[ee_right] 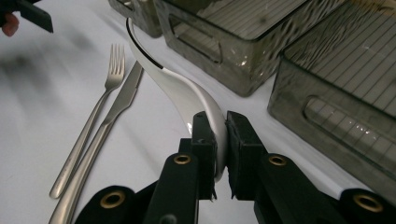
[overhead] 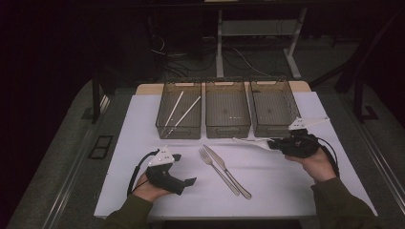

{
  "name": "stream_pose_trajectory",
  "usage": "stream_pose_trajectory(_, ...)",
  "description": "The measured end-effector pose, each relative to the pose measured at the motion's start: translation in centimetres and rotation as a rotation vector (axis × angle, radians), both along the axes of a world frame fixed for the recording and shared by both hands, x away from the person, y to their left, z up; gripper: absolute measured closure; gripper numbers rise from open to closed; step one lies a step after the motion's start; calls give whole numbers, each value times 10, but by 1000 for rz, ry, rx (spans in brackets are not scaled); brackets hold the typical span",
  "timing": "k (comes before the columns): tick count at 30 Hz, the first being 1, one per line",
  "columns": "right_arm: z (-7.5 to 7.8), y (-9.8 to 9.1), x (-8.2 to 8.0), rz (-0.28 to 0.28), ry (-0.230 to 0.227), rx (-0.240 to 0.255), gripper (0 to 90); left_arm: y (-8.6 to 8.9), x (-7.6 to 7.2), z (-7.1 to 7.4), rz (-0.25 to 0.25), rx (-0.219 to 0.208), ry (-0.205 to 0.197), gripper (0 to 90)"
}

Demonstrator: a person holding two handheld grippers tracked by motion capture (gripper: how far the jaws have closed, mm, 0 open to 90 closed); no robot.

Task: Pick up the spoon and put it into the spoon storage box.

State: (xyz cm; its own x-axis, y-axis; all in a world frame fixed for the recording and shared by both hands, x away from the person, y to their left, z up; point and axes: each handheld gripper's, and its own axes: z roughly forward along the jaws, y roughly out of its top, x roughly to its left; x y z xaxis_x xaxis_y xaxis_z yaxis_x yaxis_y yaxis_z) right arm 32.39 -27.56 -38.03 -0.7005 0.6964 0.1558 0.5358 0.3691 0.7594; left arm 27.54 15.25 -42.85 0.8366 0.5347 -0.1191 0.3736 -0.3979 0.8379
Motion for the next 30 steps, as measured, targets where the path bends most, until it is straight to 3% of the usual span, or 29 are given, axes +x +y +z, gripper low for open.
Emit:
stream_pose_trajectory(22, 21, 7, 21, -32, -52, 21, 823, -2, -1, 0, -1, 2, -15, 0)
stream_pose_trajectory(30, 27, 12, 37, -56, -71, 19, 823, -2, -1, 0, -2, 1, -14, 0)
